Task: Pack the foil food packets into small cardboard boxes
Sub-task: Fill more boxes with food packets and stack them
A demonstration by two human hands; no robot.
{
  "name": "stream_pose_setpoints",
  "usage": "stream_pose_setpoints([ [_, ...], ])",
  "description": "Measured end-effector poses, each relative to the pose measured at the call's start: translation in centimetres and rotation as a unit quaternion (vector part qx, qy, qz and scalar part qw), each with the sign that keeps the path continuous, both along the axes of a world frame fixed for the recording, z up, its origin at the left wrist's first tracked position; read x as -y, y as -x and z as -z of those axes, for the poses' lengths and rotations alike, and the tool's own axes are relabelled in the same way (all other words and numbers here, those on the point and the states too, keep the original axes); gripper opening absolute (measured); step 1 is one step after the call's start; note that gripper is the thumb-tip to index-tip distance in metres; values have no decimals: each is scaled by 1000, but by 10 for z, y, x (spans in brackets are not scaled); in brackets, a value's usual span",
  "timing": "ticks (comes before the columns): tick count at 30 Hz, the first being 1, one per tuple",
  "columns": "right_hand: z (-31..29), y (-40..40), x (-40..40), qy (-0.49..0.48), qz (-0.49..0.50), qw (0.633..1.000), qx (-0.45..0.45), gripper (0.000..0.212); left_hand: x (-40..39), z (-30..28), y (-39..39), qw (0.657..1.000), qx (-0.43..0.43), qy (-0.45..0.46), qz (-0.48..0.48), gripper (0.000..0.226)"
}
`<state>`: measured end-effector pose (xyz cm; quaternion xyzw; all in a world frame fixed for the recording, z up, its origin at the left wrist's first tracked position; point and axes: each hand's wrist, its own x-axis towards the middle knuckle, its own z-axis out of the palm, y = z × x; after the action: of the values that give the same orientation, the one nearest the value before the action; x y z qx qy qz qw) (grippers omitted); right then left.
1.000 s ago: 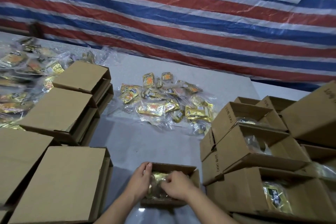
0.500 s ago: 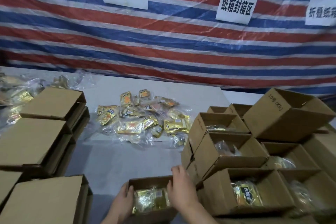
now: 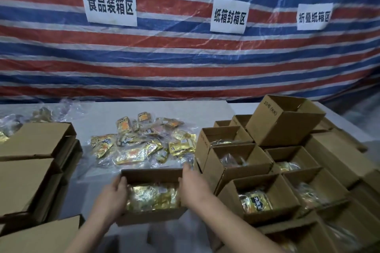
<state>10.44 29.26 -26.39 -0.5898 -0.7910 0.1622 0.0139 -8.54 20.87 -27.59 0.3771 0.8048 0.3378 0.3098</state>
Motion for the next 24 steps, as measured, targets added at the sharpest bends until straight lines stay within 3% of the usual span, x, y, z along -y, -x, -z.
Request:
stream_pose_setpoints([
  [2,-46,-5,-4,-35,-15,999,-29,36,-5,-45,-2,998,14,-67,-9,38],
  [6,-127,-28,-10,-99,-43,993,-50,6,-12,-116,-16,981,127,-149,-5,30],
  [15,-224,-125,-20,-198,17,979,-43,27,-41,-201,-103,948,240,-196,75,26],
  [24,-248,-267,-51,-230,106,967,17,17,-82,-228,-252,925,320,-169,120,30],
])
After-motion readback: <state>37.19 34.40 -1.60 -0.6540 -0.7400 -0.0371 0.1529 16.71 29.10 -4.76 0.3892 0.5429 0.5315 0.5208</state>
